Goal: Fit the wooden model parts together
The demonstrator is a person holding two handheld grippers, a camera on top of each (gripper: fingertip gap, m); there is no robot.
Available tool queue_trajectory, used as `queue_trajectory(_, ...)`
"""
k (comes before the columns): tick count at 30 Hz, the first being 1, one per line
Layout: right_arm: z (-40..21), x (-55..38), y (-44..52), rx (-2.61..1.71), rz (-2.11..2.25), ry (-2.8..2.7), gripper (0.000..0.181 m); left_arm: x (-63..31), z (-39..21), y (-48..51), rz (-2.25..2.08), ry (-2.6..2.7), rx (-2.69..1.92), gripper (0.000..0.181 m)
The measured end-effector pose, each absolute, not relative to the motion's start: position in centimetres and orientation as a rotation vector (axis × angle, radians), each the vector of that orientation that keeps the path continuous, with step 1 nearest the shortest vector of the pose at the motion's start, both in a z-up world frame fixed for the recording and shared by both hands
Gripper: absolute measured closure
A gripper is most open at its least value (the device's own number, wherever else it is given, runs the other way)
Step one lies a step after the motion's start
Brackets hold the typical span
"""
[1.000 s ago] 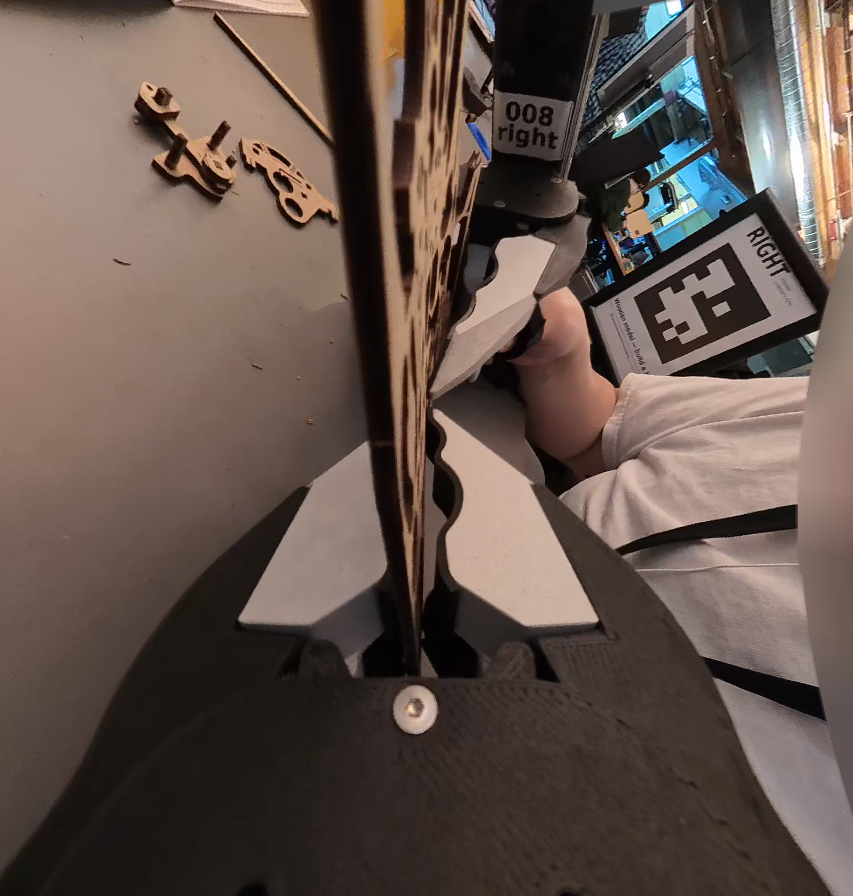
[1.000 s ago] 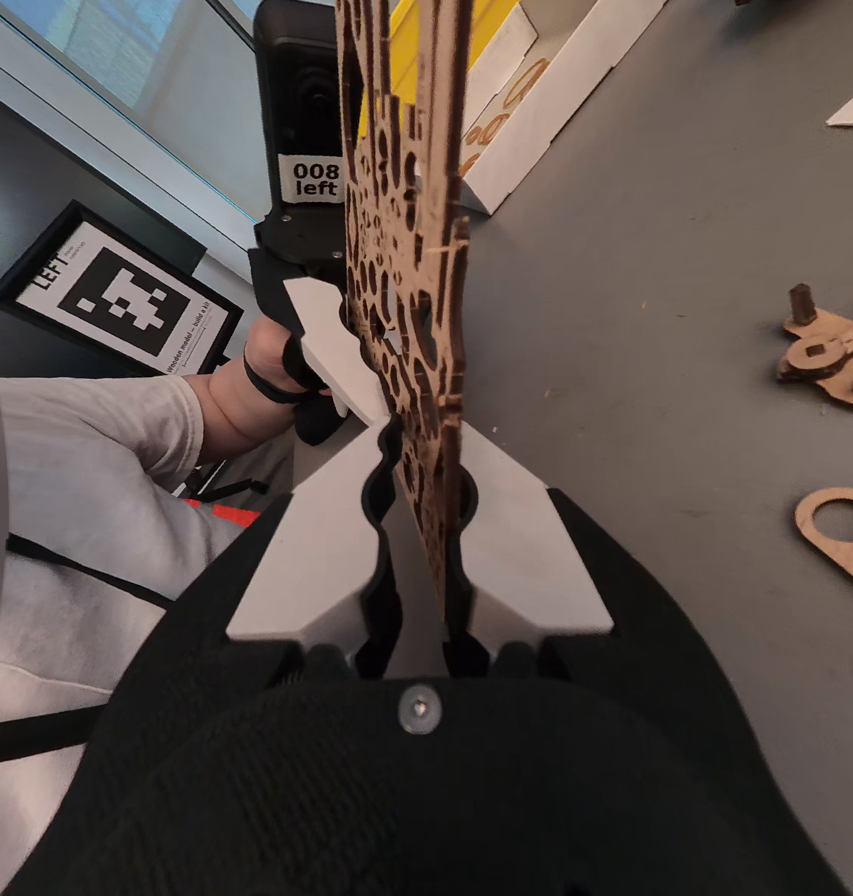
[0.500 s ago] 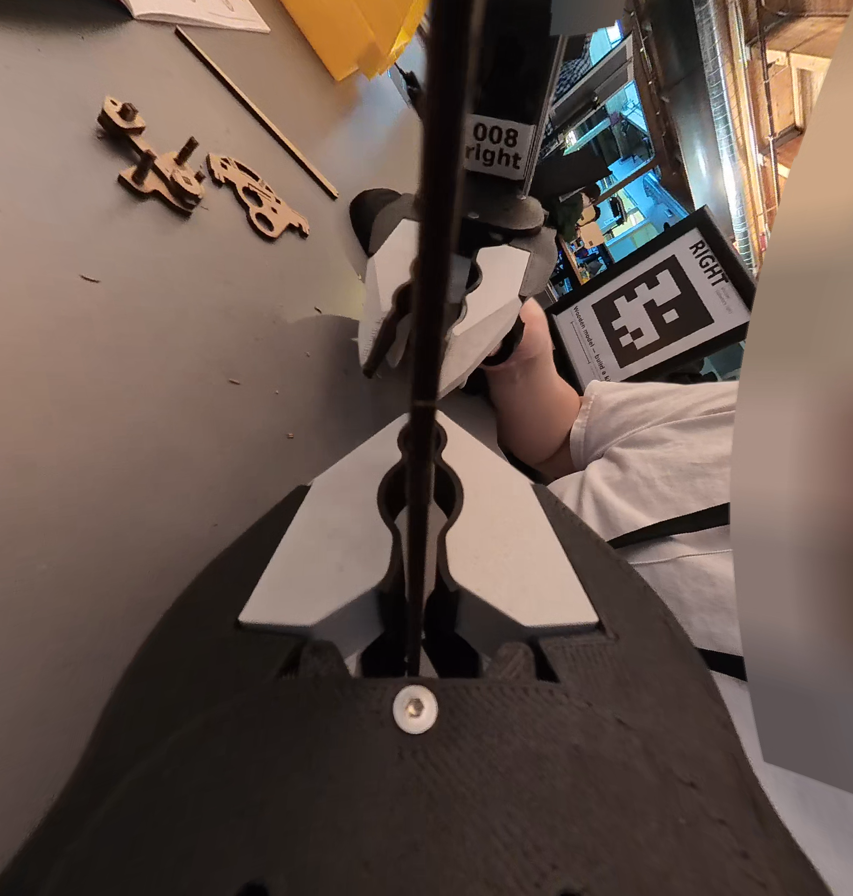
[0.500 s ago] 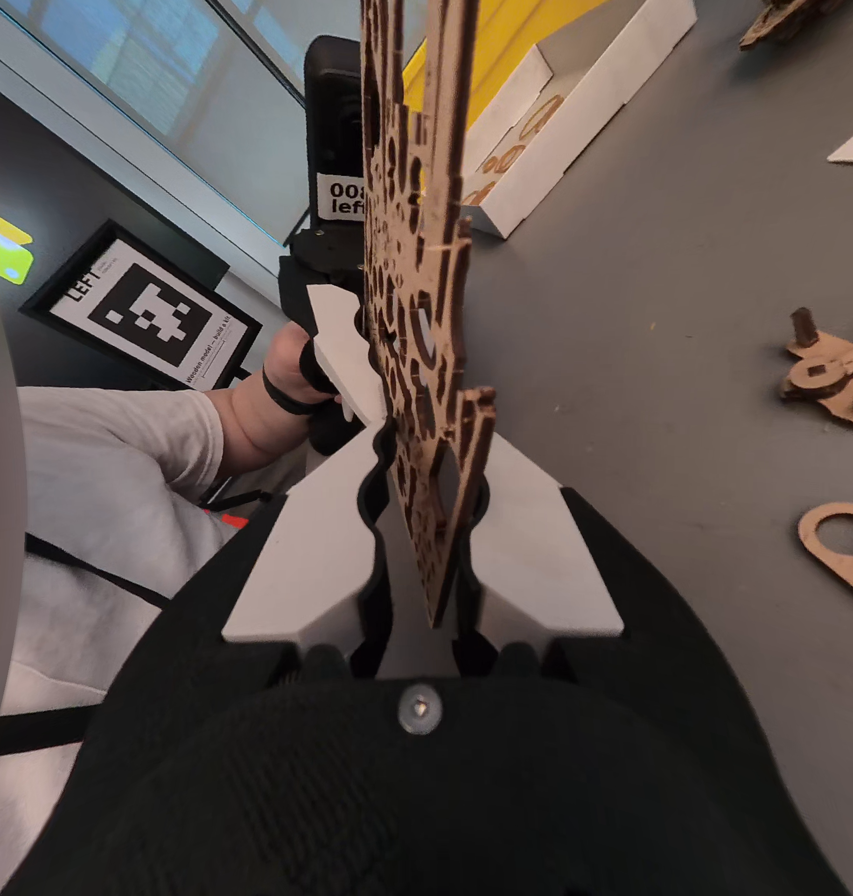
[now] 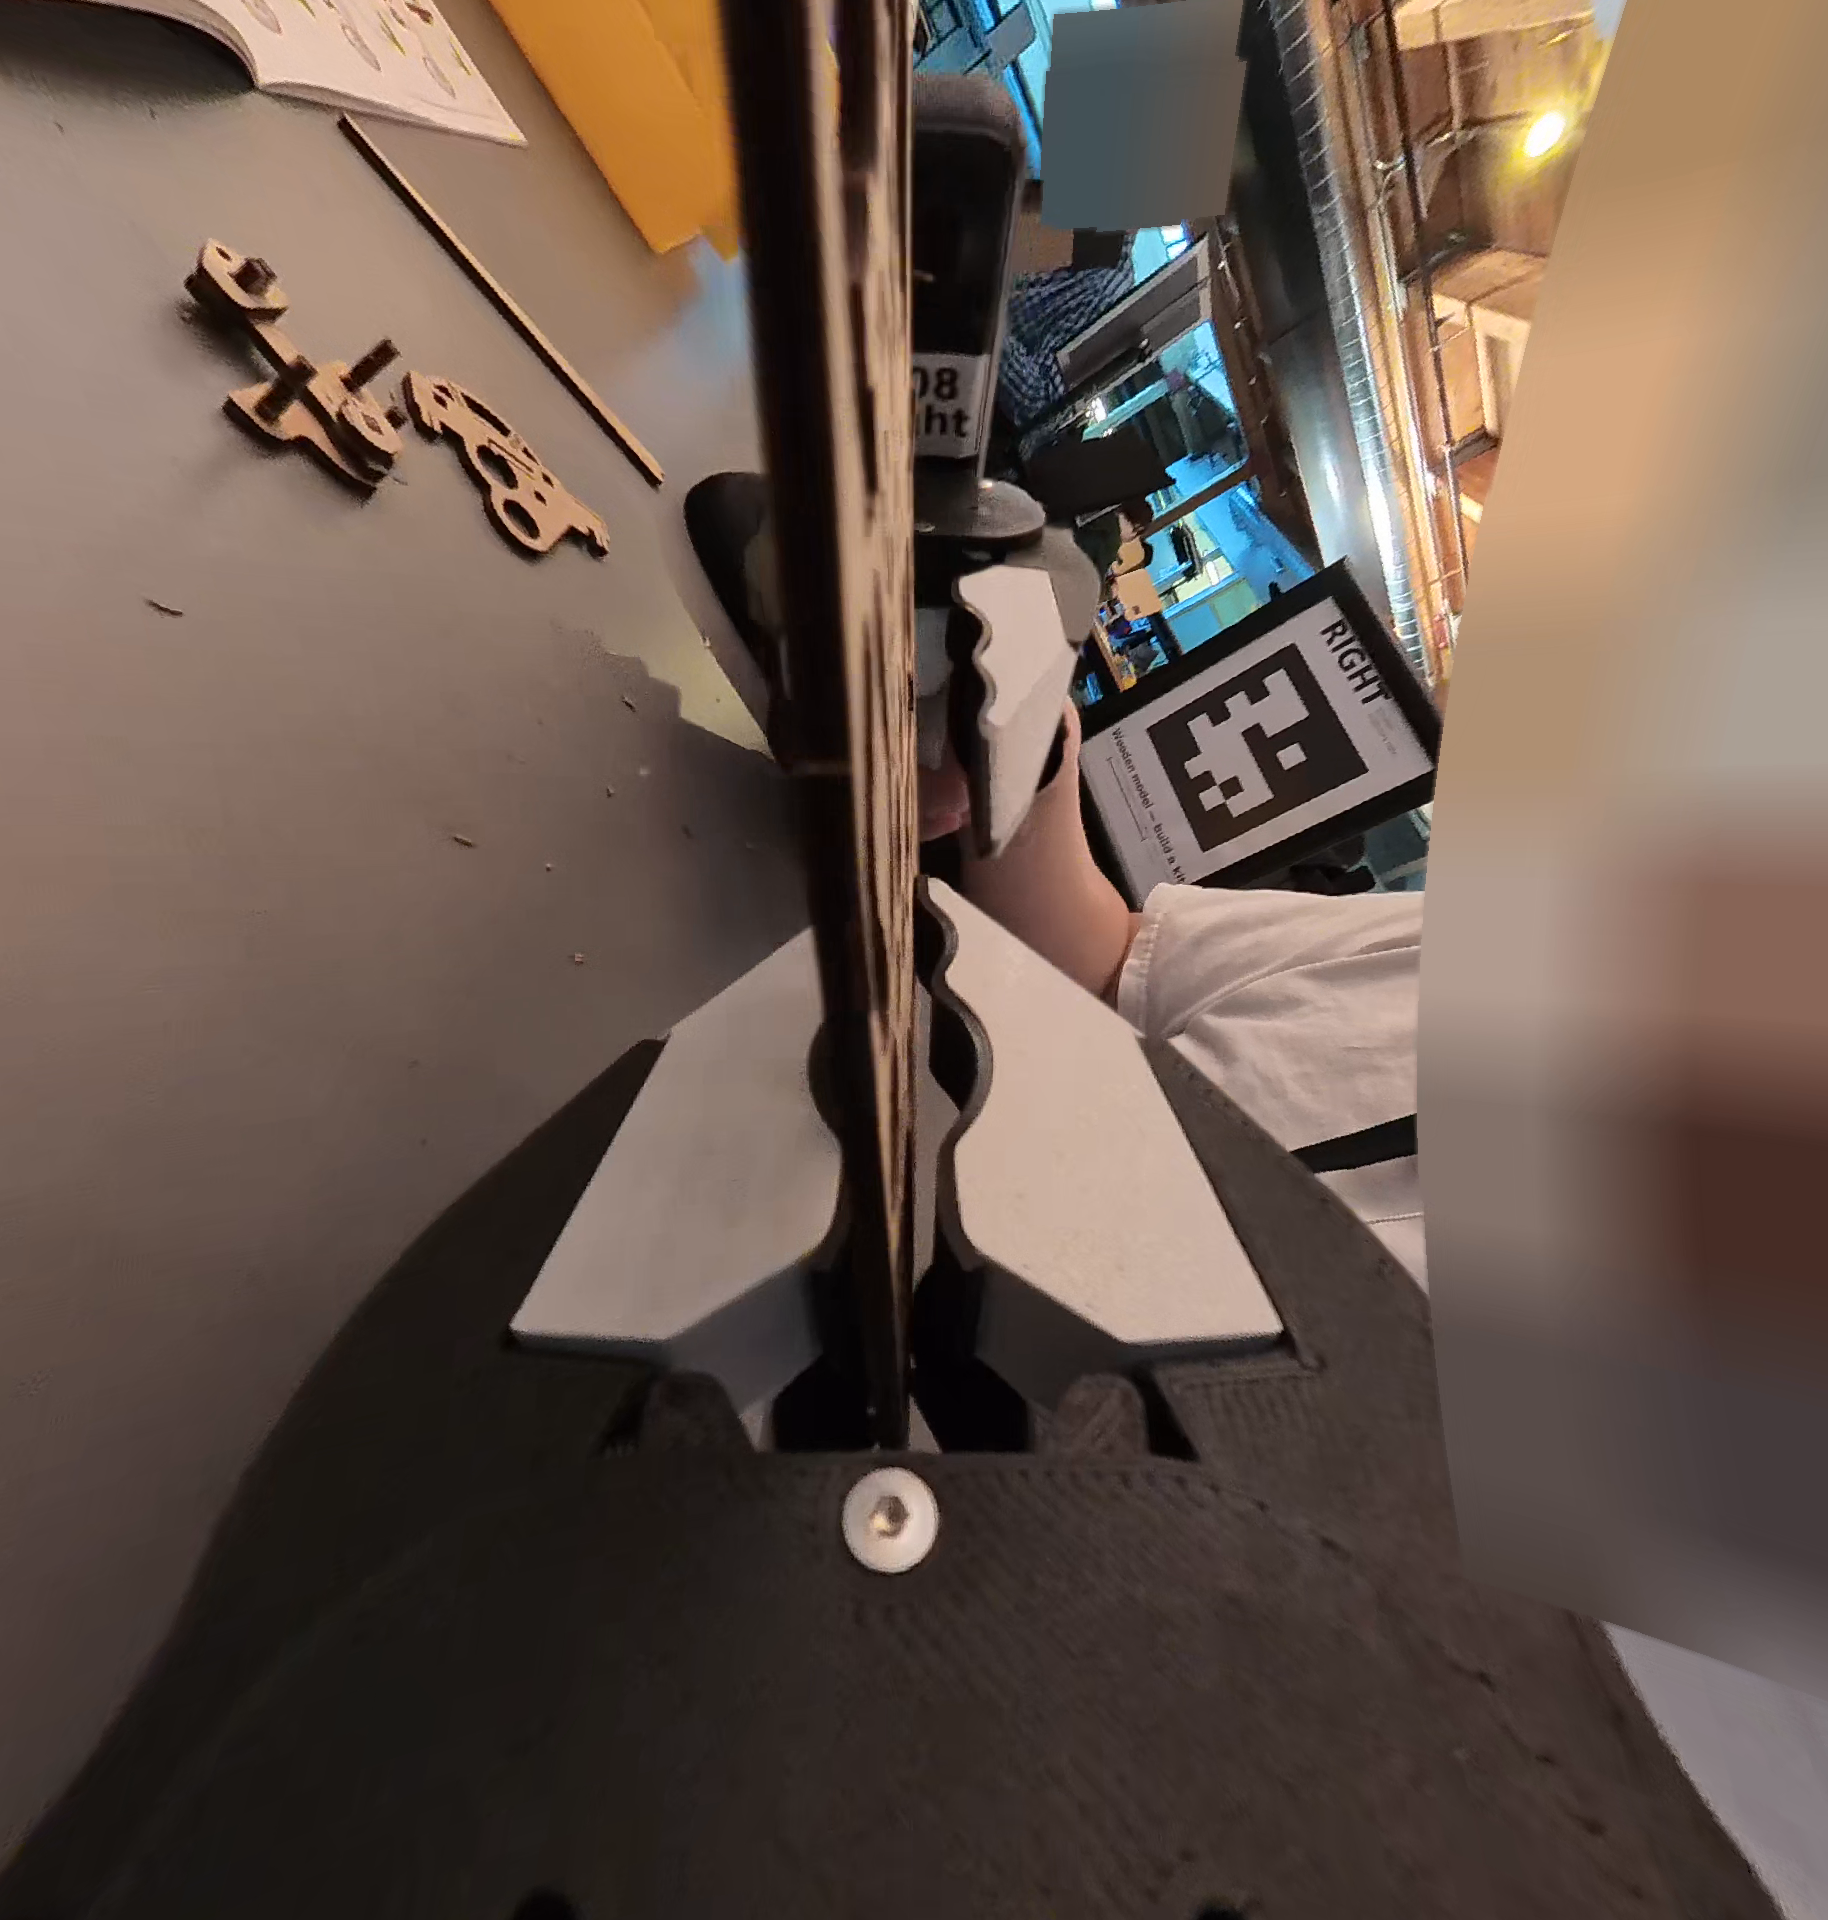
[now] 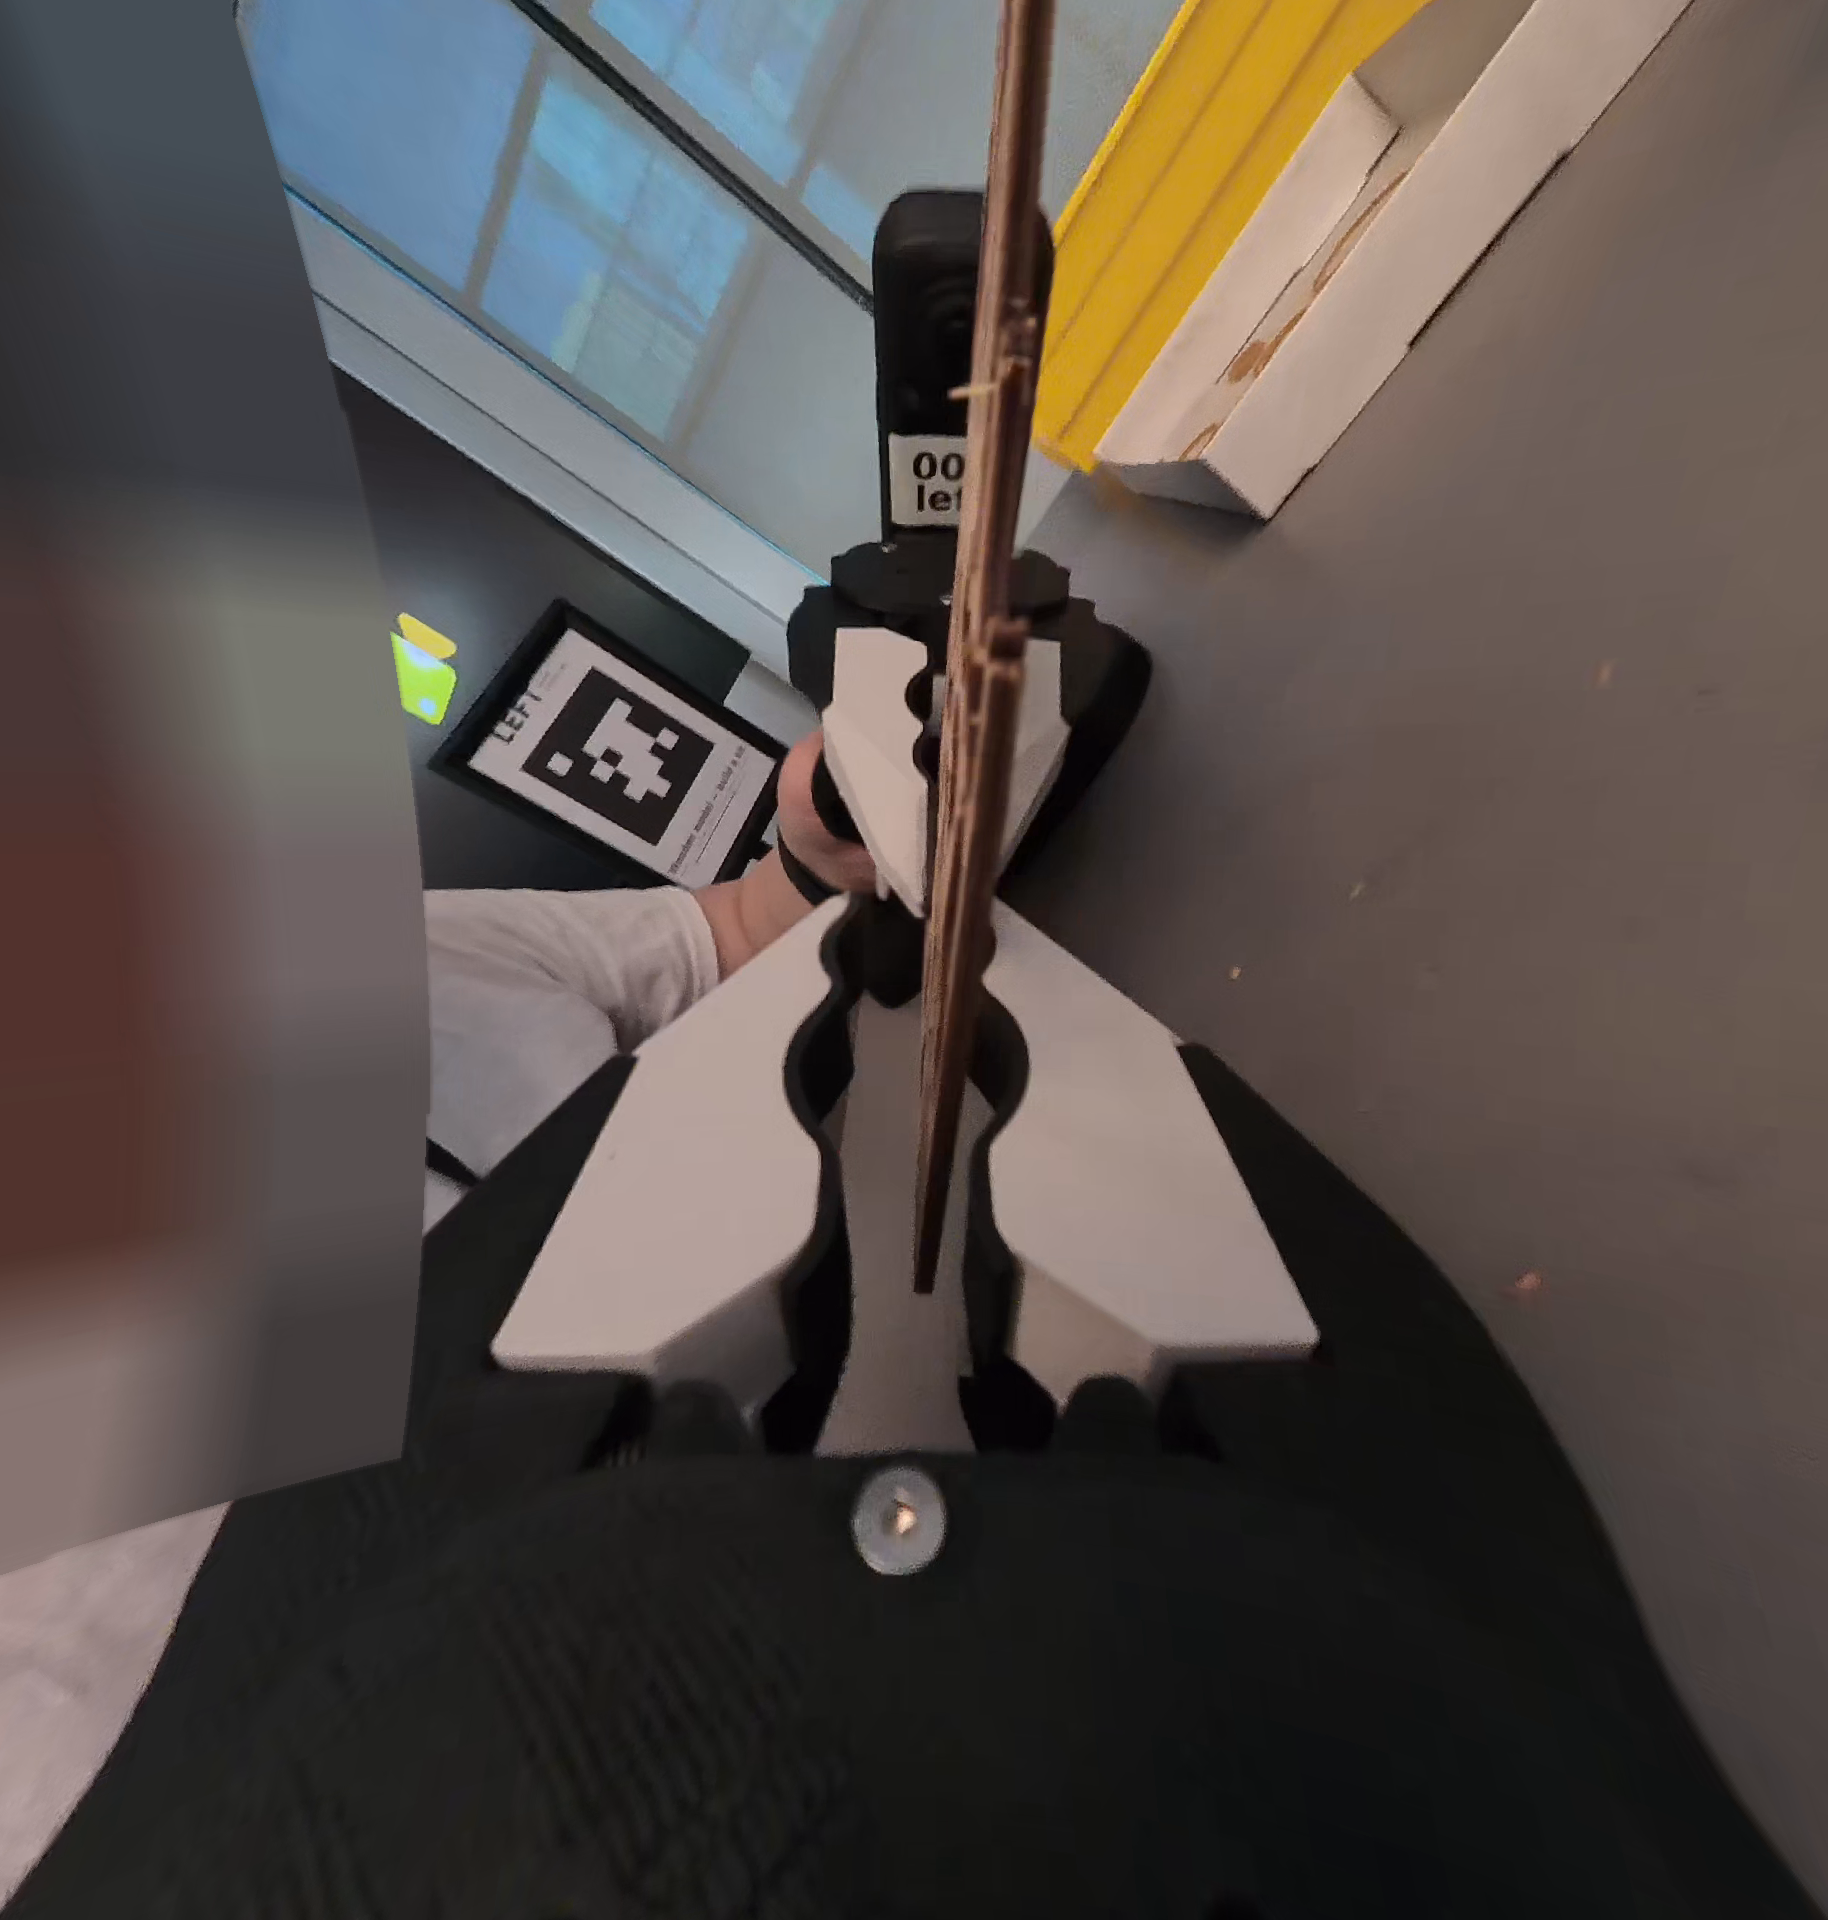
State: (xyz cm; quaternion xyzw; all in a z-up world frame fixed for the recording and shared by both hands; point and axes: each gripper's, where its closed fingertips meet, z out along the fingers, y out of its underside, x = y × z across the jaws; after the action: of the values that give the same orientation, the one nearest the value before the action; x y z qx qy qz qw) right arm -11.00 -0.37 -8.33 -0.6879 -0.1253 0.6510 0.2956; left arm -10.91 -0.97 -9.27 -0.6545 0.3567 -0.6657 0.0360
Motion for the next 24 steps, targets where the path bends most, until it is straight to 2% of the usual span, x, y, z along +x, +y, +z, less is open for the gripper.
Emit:
queue_trajectory(6, -7.9, -10.8, 0.9, -1.753, 1.678, -0.181, 0.169, -10.8, -9.0, -0.2, -2.030, 1.036, -1.992, 0.181)
queue_trajectory(11, -7.7, -10.7, 1.1, -1.704, 1.763, -0.089, 0.179, -10.8, -8.7, -0.4, -2.067, 1.037, -1.976, 0.181)
queue_trajectory(13, -7.7, -10.7, 1.1, -1.704, 1.767, -0.096, 0.178, -10.8, -8.7, -0.3, -2.064, 1.036, -1.976, 0.181)
queue_trajectory(16, -6.6, -9.9, 0.8, -1.674, 1.720, -0.128, 0.168, -10.9, -8.2, -0.1, -2.078, 1.018, -1.945, 0.180)
queue_trajectory(19, -5.2, -5.9, 0.8, -1.728, 1.377, -0.248, 0.171, -11.3, -6.9, 0.5, -2.116, 0.967, -1.862, 0.181)
queue_trajectory(21, -6.6, 0.3, 2.6, -1.899, 0.844, -0.320, 0.181, -11.3, -7.0, 1.2, -2.093, 0.932, -1.870, 0.180)
queue_trajectory(22, -7.7, 4.4, 3.7, -2.000, 0.574, -0.301, 0.181, -11.3, -7.0, 1.2, -2.093, 0.930, -1.871, 0.180)
queue_trajectory(24, -9.2, 8.4, 3.9, -2.152, 0.394, -0.263, 0.171, -11.3, -7.1, 1.2, -2.063, 0.943, -1.874, 0.181)
